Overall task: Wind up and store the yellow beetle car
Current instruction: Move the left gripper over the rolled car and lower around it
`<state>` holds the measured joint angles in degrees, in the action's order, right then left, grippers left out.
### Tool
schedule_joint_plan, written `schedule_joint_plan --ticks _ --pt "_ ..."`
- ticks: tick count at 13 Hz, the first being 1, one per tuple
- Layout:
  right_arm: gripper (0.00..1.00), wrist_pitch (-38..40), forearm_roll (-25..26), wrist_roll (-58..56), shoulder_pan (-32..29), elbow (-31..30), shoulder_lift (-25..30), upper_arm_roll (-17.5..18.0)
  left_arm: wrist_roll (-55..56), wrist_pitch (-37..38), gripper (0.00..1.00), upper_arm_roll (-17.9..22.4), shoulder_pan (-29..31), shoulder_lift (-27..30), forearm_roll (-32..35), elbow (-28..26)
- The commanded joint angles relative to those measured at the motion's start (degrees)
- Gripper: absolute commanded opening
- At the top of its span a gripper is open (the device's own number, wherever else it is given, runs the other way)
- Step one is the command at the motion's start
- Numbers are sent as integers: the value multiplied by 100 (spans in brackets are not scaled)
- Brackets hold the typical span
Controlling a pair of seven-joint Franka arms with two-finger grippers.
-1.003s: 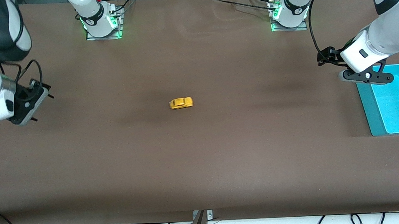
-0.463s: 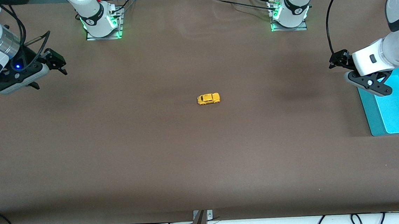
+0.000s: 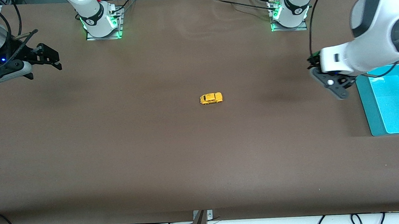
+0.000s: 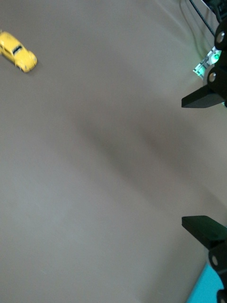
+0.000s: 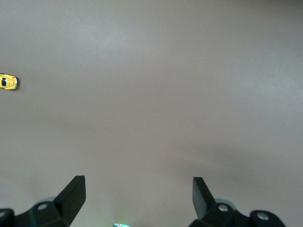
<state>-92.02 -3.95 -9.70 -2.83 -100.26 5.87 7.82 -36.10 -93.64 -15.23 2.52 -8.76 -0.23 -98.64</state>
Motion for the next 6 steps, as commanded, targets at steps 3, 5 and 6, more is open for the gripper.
schedule_joint_plan --ticks 3,5,6 --pt "100 228 43 407 116 147 54 -70 -328 -635 100 -1120 -111 -696 -39 3" --pt "100 219 53 390 116 147 46 -52 -337 -1066 100 -1263 -356 -1275 -13 20" --pt "100 202 70 381 125 147 37 -61 -328 -1268 100 -1254 -558 -1443 -12 20"
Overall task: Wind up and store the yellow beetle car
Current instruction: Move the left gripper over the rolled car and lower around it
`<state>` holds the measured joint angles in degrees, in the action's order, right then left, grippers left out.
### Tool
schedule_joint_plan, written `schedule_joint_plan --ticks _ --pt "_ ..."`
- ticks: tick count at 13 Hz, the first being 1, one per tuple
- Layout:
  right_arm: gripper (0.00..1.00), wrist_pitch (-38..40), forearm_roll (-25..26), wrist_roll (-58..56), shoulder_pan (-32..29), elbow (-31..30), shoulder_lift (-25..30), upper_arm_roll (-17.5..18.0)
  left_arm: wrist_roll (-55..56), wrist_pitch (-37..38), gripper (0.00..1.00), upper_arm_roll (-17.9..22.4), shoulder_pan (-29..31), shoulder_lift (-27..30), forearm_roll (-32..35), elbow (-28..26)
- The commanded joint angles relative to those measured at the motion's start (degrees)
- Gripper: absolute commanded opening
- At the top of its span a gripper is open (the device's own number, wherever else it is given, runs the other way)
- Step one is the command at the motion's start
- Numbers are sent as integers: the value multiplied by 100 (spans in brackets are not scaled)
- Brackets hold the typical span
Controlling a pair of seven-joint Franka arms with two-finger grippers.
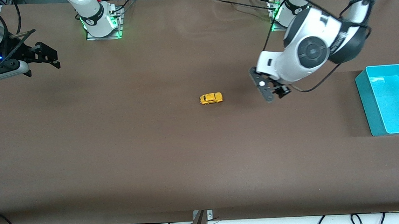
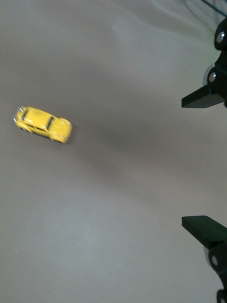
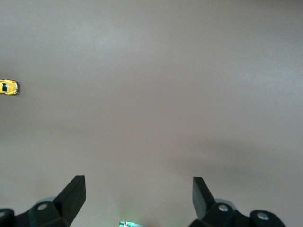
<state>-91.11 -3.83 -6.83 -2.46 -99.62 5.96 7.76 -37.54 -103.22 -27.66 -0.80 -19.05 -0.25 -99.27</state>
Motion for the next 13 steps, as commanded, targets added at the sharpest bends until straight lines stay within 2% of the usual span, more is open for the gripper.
schedule_joint_plan --ticks 1,5,8,11,13 --pt "100 120 163 86 88 65 37 -46 -184 -565 100 6 -428 -546 51 92" --pt "100 129 199 94 79 65 54 -37 -158 -1541 100 -12 -878 -1047 762 48" --pt "100 137 199 86 79 48 54 -46 -61 -2315 100 23 -1263 -1470 895 5" --pt "100 129 208 94 70 56 54 -46 263 -3035 100 24 -1318 -1637 1465 -250" --pt "100 111 208 94 79 65 46 -46 736 -3764 100 41 -1475 -1699 1649 -653"
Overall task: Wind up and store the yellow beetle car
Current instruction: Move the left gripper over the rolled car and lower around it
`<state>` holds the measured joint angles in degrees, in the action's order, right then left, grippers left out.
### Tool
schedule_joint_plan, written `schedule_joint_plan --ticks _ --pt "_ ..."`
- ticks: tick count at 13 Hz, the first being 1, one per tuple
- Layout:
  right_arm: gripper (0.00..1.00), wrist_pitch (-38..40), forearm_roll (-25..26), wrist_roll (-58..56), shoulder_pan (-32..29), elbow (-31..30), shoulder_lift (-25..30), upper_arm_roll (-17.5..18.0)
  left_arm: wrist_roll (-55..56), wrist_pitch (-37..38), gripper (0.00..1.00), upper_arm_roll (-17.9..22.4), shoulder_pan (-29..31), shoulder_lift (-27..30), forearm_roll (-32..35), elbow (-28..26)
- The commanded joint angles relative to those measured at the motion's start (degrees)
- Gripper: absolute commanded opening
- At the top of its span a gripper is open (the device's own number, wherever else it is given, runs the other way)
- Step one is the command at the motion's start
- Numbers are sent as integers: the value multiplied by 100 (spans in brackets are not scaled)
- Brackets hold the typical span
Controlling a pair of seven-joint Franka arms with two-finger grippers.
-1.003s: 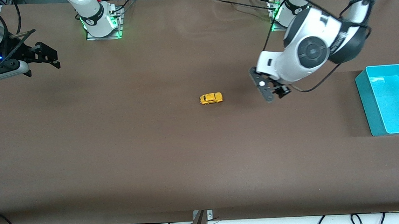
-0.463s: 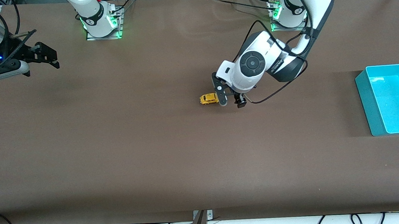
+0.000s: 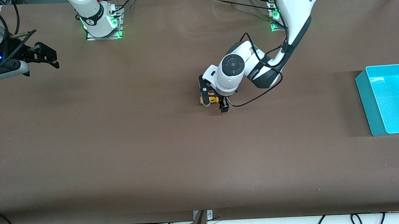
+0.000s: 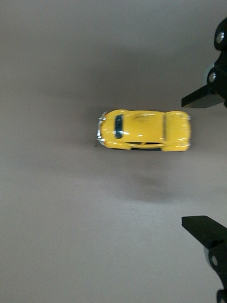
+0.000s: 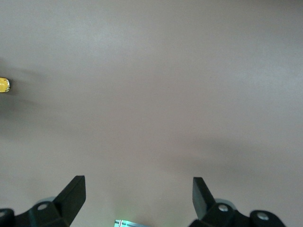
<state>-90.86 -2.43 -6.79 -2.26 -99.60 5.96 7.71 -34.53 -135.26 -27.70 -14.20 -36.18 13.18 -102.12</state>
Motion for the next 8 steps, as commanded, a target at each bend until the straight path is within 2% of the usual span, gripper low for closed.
schedule_joint_plan --ticks 1,3,4,8 --pt "100 77 67 90 59 55 46 -33 804 -763 100 45 -153 15 604 -544" --pt "100 86 67 90 59 55 46 -33 1464 -818 100 28 -180 -29 1289 -608" --pt "100 86 67 90 59 55 55 -33 1571 -818 100 28 -224 -81 1423 -599" --pt "100 94 76 90 59 46 55 -33 1721 -1151 100 45 -364 -319 1442 -564"
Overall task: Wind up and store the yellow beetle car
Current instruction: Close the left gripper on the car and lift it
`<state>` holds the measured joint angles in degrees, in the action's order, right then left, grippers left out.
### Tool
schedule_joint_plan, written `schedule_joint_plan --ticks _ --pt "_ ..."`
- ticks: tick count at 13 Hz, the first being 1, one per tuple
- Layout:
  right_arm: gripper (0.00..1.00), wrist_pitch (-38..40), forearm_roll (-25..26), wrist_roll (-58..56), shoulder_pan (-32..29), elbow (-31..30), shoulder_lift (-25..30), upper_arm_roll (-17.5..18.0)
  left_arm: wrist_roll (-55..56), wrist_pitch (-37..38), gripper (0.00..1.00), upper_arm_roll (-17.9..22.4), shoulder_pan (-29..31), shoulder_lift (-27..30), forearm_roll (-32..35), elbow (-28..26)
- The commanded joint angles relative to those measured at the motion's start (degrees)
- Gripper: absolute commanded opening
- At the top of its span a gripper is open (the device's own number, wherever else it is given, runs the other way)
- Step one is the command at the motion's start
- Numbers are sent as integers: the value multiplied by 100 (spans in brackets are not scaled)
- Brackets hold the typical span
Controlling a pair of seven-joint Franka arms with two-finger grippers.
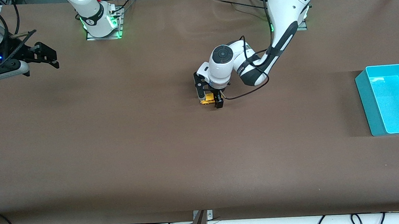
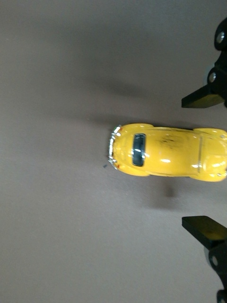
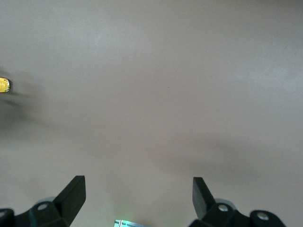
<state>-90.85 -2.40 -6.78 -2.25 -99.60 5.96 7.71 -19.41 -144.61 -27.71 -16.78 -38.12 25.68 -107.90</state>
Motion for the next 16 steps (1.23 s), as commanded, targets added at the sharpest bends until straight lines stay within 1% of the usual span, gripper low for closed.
schedule_joint_plan --ticks 1,2,3,4,5,6,7,8,9,10,11,12,13,14,15,16 --pt "100 94 73 89 58 46 46 -33 323 -295 100 55 -133 -152 209 24" --pt "100 94 73 98 58 46 55 -33 454 -295 100 55 -133 -152 374 24" --pt "100 94 73 89 58 46 46 -33 517 -295 93 55 -133 -161 594 24" --pt "100 94 73 98 58 46 46 -33 543 -295 65 55 -107 -161 752 15" --pt "100 94 73 98 58 38 55 -33 700 -278 36 55 -89 -161 763 6" --pt "100 103 73 98 58 38 55 -33 832 -261 28 55 -80 -152 771 -2" --pt "100 103 73 98 58 38 55 -33 851 -234 22 46 -89 -135 772 15" --pt "100 103 73 98 58 38 46 -33 860 -208 22 37 -80 -91 772 24" --pt "100 103 73 98 58 38 46 -33 886 -16 22 29 -71 -30 745 41" --pt "100 103 73 98 58 38 46 -33 895 264 20 20 -28 15 728 85" --pt "100 103 73 98 58 29 46 -33 895 389 17 2 94 154 693 94" --pt "100 94 73 98 58 29 46 -33 869 608 17 -24 165 277 588 94" --pt "100 94 73 98 58 29 46 -33 834 1001 17 -85 305 427 343 120" --pt "100 103 73 98 58 29 46 -33 807 1414 17 -242 455 593 89 225" --pt "100 103 73 98 58 29 46 -33 764 1940 15 -348 604 708 -1 348" --pt "100 103 73 98 58 29 55 -33 485 2450 12 -471 840 796 -19 558"
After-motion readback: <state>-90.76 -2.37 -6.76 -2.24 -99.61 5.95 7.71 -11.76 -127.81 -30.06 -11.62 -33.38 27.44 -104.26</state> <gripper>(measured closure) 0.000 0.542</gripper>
